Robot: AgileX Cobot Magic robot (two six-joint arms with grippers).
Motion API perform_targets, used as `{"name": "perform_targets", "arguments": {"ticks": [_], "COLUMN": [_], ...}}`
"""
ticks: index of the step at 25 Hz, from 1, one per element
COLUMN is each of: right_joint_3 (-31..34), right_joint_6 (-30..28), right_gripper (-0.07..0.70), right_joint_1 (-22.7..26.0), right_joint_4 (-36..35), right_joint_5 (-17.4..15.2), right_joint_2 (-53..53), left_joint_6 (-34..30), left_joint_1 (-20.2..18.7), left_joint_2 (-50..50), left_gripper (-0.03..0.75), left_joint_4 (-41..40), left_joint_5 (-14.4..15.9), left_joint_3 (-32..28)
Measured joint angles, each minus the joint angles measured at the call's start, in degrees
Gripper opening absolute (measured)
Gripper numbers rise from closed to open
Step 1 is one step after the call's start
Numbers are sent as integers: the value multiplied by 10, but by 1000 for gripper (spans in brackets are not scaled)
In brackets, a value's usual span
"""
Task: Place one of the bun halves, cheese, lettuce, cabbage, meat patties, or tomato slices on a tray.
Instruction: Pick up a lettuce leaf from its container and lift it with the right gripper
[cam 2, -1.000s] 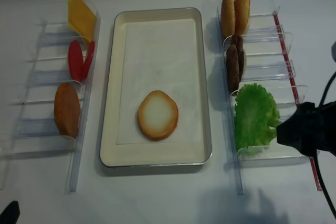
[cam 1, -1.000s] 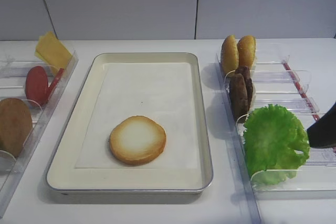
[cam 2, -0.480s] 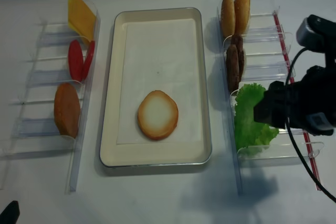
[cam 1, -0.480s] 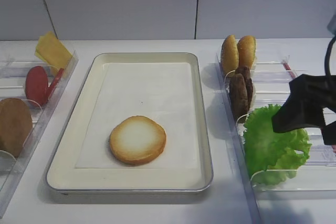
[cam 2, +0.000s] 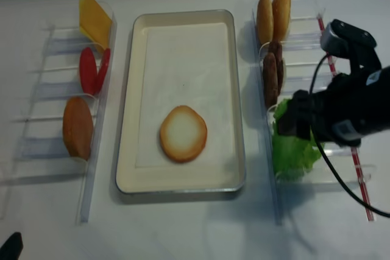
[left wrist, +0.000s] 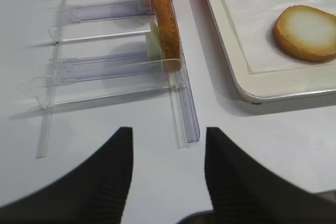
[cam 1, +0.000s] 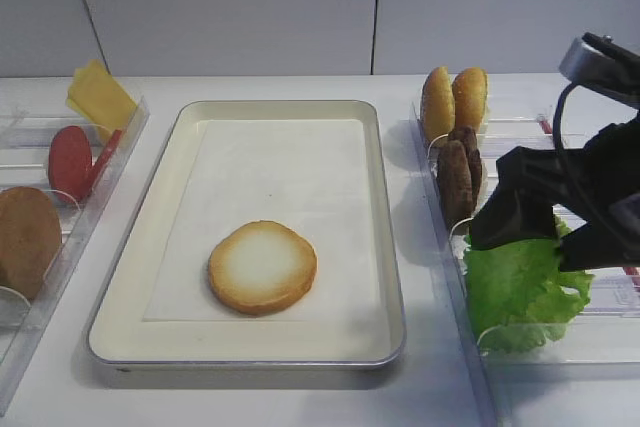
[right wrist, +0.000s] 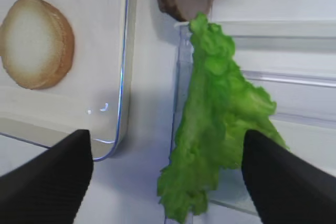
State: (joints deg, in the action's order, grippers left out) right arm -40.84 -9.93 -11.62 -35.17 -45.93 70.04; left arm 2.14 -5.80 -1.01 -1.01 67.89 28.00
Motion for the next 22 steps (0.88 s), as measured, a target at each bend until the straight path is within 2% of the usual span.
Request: {"name": "perform_targets", "arguments": {"ticks": [6, 17, 19, 22], "right_joint_3": [-1, -1, -1, -1], "right_joint_6": [-19, -22, -22, -23], "right_gripper": [580, 578, 564, 491], "right_joint_1": [-10, -10, -10, -10], "right_joint_4": [-11, -6, -5, -5], "right_joint_5": [12, 14, 14, 14], "right_joint_2": [21, 23, 23, 23], "left_joint_6": [0, 1, 1, 1], "left_joint_1": [0, 0, 0, 0], "left_joint_2": [0, 0, 0, 0], "left_gripper": [298, 298, 298, 298], "left_joint_4": [0, 0, 0, 0], "left_joint_5": [-1, -1, -1, -1], "left_joint_3": [0, 0, 0, 0]}}
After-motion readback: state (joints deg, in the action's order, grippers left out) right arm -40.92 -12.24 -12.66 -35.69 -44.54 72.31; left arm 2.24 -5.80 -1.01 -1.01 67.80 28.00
